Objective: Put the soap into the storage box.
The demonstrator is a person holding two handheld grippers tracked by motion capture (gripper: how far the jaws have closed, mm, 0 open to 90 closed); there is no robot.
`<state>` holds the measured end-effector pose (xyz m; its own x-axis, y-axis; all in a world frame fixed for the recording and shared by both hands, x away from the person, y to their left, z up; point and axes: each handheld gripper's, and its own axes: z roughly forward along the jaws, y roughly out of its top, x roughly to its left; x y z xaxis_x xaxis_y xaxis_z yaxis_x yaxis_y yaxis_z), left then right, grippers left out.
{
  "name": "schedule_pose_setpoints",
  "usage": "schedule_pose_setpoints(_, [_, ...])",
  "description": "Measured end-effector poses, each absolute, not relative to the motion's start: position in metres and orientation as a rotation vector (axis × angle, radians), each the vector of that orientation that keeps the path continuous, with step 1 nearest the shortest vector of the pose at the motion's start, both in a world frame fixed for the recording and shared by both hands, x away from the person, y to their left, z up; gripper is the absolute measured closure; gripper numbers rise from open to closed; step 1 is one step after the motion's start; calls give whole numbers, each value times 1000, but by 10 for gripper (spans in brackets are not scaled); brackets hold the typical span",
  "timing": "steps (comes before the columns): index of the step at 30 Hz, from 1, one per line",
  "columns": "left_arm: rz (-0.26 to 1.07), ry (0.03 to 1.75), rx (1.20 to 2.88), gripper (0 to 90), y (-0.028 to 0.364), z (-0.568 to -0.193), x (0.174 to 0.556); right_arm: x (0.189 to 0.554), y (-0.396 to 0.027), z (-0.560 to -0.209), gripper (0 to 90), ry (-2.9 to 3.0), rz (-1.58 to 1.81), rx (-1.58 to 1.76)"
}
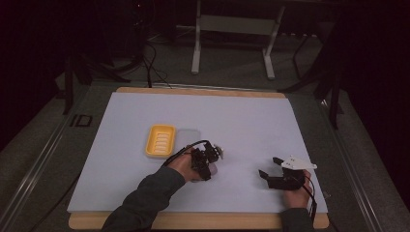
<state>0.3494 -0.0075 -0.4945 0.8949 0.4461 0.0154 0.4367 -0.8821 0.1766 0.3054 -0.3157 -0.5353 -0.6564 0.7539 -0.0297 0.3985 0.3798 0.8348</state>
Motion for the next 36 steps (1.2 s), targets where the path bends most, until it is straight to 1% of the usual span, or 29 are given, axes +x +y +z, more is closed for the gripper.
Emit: schedule_pose_setpoints(36, [156,724,2849,500,9,-479,355,305,-315,-535,192,2238,1184,997])
